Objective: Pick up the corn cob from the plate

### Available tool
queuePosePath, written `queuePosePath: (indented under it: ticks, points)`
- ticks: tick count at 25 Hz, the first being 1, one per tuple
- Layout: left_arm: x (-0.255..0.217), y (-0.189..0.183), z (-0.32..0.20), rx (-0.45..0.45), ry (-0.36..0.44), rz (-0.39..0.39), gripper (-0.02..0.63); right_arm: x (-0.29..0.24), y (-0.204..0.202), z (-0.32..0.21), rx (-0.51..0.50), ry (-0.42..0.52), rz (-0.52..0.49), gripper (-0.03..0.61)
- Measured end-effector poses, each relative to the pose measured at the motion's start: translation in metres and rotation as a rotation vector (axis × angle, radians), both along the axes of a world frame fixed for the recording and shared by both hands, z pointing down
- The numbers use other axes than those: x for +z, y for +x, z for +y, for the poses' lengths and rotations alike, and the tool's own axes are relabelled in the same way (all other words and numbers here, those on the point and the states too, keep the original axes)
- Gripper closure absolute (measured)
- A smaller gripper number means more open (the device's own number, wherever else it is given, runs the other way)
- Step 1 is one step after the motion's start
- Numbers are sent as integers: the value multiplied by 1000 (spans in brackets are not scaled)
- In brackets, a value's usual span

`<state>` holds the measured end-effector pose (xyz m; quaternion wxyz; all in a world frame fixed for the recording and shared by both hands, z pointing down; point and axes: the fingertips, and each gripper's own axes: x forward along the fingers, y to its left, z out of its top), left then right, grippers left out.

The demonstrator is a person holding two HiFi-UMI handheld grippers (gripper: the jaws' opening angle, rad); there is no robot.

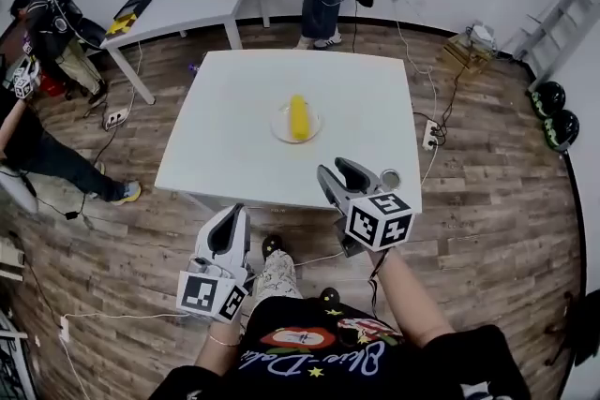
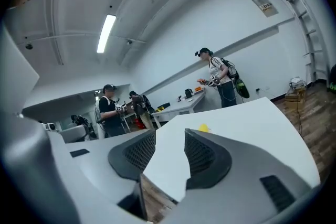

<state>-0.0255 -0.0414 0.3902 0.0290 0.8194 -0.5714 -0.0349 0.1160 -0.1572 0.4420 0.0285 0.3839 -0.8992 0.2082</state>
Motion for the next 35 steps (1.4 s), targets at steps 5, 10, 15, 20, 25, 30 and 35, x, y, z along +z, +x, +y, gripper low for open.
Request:
queuePosePath:
  ticks: [5, 10, 15, 20, 25, 30, 35]
  points:
    - [11, -28, -74, 81, 2, 20, 624, 30, -54, -83, -6, -75, 128, 399]
    - [13, -76, -145, 145, 27, 7, 624, 77, -92, -169, 29, -205, 272, 370]
    - [18, -137, -205, 190, 0, 73, 624, 121, -110, -226, 64, -310, 452, 354]
    - [23, -164, -242, 239, -7, 62, 624, 149, -105, -252, 103, -421, 520, 354]
    - [23, -162, -259, 284, -7, 69, 624, 172, -104, -262, 97, -490, 608, 354]
    - [22, -161, -267, 285, -9, 91, 624, 186, -108, -270, 65, -554, 641, 354]
    - [22, -155, -275, 282, -5, 96, 624, 197, -112, -273, 23, -648, 659, 348]
